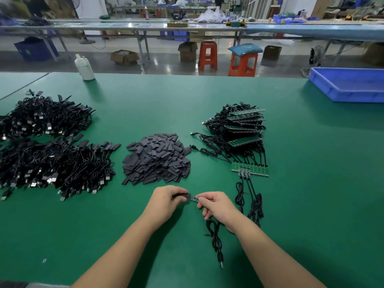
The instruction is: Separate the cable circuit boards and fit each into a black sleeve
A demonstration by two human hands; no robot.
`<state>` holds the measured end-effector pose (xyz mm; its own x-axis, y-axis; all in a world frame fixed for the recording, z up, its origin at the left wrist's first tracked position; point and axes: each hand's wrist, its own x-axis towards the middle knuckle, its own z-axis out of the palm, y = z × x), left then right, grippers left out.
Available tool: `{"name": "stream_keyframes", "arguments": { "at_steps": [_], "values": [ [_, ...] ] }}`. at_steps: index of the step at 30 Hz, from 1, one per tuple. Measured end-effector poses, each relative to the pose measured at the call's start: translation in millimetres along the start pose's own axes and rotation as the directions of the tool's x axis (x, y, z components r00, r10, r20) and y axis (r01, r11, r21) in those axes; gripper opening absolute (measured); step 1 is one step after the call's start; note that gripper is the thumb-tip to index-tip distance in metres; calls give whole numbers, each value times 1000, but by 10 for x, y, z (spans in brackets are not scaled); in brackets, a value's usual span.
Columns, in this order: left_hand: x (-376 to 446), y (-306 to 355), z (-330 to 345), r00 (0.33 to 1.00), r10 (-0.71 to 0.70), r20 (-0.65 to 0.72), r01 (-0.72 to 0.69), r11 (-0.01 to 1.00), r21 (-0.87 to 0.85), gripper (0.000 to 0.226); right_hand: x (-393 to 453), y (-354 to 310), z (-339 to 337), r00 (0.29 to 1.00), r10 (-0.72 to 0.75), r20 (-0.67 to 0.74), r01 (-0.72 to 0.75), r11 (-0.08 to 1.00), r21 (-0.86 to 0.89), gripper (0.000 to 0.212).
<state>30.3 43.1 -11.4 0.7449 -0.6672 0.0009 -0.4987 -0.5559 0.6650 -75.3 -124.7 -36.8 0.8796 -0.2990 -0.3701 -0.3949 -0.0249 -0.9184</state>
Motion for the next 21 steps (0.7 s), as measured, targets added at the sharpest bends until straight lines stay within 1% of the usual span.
{"name": "stream_keyframes", "arguments": {
  "at_steps": [4, 10, 17, 21],
  "values": [
    [-17, -11, 39, 1000, 8, -15, -9, 999, -45, 17, 17, 11, -17, 1000, 15, 3, -15, 1000, -3, 24],
    [-6, -60, 37, 999, 2, -52, -5, 998, -61, 14, 15, 13, -27, 1000, 15, -1, -15, 1000, 11, 22],
    [-36, -53, 66, 1000, -22, -14, 21, 994, -106, 19, -8, 0, -16, 1000, -6, 0, 6, 999, 35, 17],
    [-34, -39, 63, 999, -50, 10, 51, 991, -124, 21, 3, 12, -23, 1000, -6, 2, 6, 1000, 7, 17]
  ]
}}
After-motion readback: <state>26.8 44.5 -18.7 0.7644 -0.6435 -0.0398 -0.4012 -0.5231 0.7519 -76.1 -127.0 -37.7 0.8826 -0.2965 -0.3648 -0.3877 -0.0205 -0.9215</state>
